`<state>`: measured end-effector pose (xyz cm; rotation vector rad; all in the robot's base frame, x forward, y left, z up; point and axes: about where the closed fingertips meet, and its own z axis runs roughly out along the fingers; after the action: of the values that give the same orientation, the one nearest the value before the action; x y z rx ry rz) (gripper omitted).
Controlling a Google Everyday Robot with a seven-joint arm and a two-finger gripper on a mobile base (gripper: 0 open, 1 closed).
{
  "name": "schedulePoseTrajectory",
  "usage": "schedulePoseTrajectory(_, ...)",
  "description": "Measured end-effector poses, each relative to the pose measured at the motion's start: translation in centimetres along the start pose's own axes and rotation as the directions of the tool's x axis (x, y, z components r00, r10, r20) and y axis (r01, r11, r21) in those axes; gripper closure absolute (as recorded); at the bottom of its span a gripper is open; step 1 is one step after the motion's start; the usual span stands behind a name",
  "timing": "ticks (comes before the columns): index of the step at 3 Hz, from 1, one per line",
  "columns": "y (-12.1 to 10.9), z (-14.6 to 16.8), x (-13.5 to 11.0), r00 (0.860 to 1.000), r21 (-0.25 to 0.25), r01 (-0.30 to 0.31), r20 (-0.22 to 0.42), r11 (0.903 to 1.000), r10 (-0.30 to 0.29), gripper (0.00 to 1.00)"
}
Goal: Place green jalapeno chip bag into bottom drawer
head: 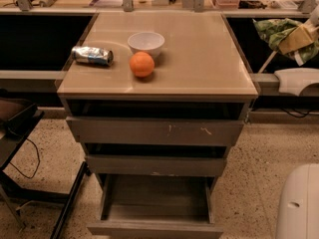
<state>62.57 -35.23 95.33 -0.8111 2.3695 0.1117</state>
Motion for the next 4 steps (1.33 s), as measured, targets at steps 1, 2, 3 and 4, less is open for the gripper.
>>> schedulePoseTrajectory(1, 2.1, -4.2, 2.3, 0.990, -0.089, -0.116, 0.067, 0.9892, 0.122, 1.00)
schedulePoseTrajectory(2, 5.1, -8.5, 1.7, 0.962, -0.234, -0.204, 0.131, 0.9504, 0.239, 1.00)
schedulePoseTrajectory(3, 6.0, -8.7, -0.1, 0.949, -0.288, -0.198, 0.181, 0.9368, 0.257, 1.00)
schedulePoseTrajectory(4, 5.9, -8.1, 0.3, 0.944, -0.276, -0.211, 0.191, 0.9377, 0.269, 1.00)
